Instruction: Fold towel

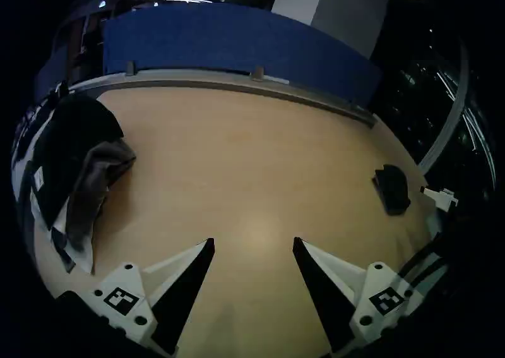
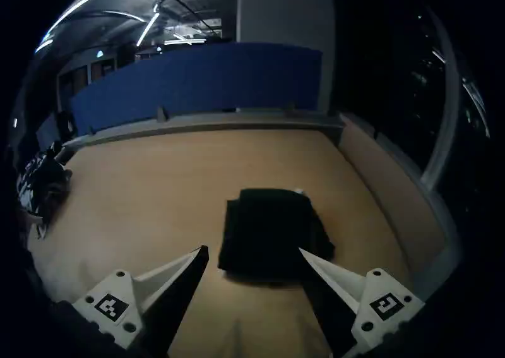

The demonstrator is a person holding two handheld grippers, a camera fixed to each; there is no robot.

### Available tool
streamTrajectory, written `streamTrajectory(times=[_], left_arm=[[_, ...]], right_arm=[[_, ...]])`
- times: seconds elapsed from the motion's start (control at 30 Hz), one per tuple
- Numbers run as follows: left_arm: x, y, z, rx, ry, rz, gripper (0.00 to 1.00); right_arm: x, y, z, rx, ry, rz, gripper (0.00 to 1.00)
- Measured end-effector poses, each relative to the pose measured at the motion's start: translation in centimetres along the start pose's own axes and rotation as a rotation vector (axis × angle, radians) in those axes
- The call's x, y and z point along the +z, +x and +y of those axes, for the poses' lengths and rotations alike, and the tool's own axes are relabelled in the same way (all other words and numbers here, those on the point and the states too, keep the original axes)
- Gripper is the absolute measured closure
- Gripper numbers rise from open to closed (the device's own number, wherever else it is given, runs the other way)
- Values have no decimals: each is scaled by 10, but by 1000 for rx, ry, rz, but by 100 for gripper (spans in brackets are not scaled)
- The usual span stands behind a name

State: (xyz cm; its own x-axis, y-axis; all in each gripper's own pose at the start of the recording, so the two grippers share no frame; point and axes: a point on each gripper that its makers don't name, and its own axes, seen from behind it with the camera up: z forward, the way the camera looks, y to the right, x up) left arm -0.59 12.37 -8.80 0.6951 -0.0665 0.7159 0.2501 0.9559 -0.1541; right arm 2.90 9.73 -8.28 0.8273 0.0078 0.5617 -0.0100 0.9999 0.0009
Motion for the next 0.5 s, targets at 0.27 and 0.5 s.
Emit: streamTrajectory(times=[0.27, 0.5], left_arm=[[-11, 35, -9, -5, 7, 134, 8], [-27, 75, -24, 1, 50, 298, 8]], right_arm=[[-16, 41, -60, -24, 80, 157, 0], [-29, 77, -77, 18, 61, 314, 0]])
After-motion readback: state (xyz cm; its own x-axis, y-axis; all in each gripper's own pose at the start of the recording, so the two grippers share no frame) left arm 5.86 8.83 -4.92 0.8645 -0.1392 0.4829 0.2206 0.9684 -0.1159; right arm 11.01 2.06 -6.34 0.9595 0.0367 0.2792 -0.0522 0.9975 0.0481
